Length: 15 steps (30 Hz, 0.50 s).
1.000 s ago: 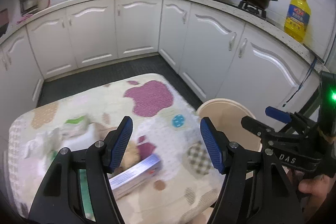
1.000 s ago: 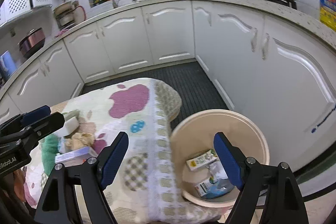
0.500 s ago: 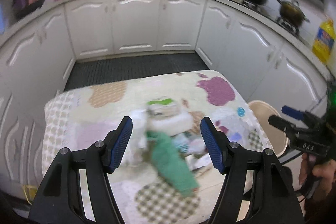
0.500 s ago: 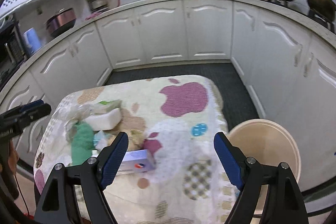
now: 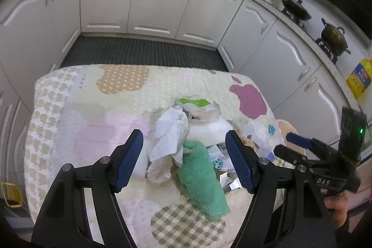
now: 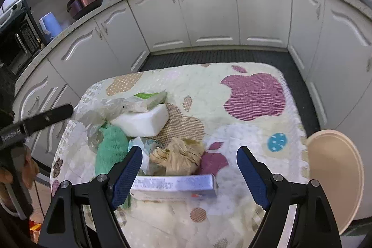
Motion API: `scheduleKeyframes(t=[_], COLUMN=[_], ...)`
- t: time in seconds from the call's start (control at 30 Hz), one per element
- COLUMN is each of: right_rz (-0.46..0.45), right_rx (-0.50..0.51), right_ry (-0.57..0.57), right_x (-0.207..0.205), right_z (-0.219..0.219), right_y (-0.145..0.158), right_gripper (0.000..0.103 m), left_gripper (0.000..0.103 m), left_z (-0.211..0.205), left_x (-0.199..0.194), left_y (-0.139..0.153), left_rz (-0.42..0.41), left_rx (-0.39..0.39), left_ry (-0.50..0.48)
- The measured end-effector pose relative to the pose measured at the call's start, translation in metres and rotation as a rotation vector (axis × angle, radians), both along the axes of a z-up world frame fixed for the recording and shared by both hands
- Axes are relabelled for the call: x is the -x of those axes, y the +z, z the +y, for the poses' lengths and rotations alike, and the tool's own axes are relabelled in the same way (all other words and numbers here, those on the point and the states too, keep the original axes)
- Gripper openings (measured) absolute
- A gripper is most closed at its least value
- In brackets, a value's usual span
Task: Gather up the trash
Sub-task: 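Move both tools back over the remaining trash on the table, then grasp the white tissue with the left tool while the right tool grasps the crumpled brown paper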
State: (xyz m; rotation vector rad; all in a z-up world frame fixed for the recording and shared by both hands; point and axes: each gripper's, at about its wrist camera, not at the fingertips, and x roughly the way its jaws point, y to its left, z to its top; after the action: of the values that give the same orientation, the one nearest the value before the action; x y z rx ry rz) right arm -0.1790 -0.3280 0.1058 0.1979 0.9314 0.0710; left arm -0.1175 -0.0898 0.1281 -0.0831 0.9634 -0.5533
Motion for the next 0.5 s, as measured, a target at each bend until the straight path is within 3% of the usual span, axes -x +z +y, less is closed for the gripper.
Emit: scheduleKeyframes(t=[0.07, 0.17, 0.2, 0.23, 0.3, 0.43, 0.5], right_rz=[0.018, 0.048, 0.066, 0.079, 0.136, 0.224, 0.204], right_rx=[-0.013, -0.008, -0.005, -0.005, 0.005, 0.018, 0.037], right_ry=[0.008, 0.031, 0.047, 0.058, 0.093, 0.14, 0.133], right_x=[-0.009, -0.02, -0.025, -0.028, -0.038, -0.048, -0.046], right_z=[-0.001, 0.002, 0.005, 0.007, 0.014, 0.025, 0.024], right_y=[-0.005, -0.01, -0.013, -0.016, -0.029, -0.056, -0.057], right_gripper=[0.081, 0.069, 0.067, 0.065, 0.053, 0.04, 0.027], left_gripper=[0.072, 0.07, 0.061, 0.041, 0.021, 0.013, 0.012], left_z=[-0.006, -0.011, -0.011, -0.012, -0.011, -0.004, 0.003], left_x=[-0.004, -0.012, -0.014, -0.017, -0.023, -0.021, -0.02], left_y=[-0.008, -0.021, -0.024, -0.028, -0.035, -0.034, -0.029], left_rz=[0.004, 0.009, 0.013, 0.026, 0.057, 0.053, 0.05], left_rx=[-0.02, -0.036, -0.04, -0.047, -0.063, -0.062, -0.044], left_ry=[-0.012, -0.012, -0.009, -0.011, -0.01, -0.02, -0.015])
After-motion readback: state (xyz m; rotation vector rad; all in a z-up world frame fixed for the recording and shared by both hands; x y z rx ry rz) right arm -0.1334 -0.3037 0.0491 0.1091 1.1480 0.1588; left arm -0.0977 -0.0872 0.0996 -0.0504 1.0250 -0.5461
